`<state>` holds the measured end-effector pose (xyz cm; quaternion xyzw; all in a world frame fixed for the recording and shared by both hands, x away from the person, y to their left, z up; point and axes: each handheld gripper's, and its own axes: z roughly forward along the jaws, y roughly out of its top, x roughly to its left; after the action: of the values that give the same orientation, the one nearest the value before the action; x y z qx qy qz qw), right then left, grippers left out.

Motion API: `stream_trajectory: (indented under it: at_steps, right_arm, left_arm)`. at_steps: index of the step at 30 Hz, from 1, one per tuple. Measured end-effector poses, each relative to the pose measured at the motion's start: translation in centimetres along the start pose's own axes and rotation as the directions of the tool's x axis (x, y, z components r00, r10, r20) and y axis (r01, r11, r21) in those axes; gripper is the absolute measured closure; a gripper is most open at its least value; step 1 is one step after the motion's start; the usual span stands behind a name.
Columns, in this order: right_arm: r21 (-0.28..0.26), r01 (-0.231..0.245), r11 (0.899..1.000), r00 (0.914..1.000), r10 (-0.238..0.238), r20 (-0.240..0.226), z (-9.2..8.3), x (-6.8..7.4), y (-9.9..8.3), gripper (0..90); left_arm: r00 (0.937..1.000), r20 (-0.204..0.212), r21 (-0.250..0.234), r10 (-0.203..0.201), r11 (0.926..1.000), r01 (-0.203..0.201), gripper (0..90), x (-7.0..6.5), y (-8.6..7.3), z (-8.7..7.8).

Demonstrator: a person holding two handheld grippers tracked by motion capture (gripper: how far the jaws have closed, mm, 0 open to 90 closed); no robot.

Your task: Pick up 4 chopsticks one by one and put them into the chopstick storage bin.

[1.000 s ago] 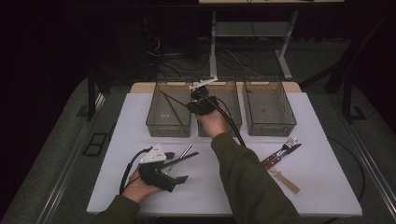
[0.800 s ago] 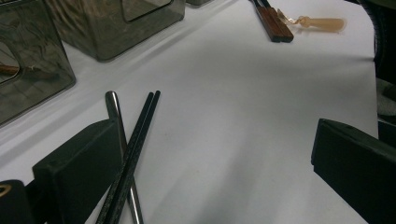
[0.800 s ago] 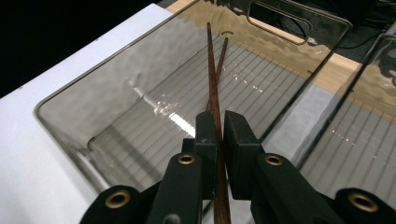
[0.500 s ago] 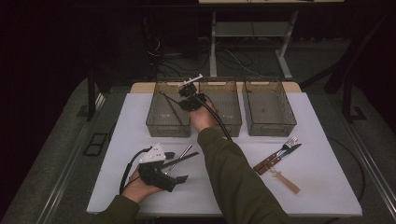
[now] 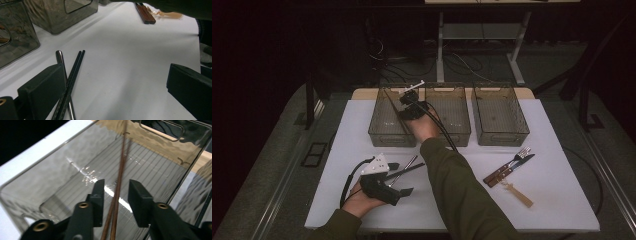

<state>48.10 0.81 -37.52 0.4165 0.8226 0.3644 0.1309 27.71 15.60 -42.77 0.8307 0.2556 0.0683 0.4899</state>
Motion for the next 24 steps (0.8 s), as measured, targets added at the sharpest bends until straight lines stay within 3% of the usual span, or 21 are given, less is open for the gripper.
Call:
stream_trajectory:
  at_steps: [8, 13, 20, 24]
  right_arm:
    - [-0.019, 0.013, 1.0, 0.997, -0.014, -0.076, -1.7, -0.4, -0.4, 47.8]
    - [-0.03, 0.025, 0.999, 0.9902, -0.029, -0.137, -2.9, -0.3, -0.9, 36.7]
    - [-0.06, 0.045, 0.997, 0.9823, -0.055, -0.179, -5.1, -0.8, -2.5, 25.2]
    - [-0.068, 0.077, 0.995, 0.9819, -0.087, -0.168, -6.4, -1.2, -3.7, 19.5]
  left_arm:
    - [0.9999, -0.003, 0.003, 0.01, 0.9999, -0.01, 0.8, 0.0, 0.0, 0.0]
    - [0.9999, -0.003, 0.006, 0.011, 0.9999, -0.011, 0.8, 0.0, 0.0, -0.1]
    - [0.9999, -0.006, 0.004, 0.012, 0.9999, -0.012, 0.7, 0.0, 0.0, -0.1]
    - [0.9999, -0.01, 0.005, 0.011, 0.9999, -0.011, 0.7, -0.1, 0.0, -0.1]
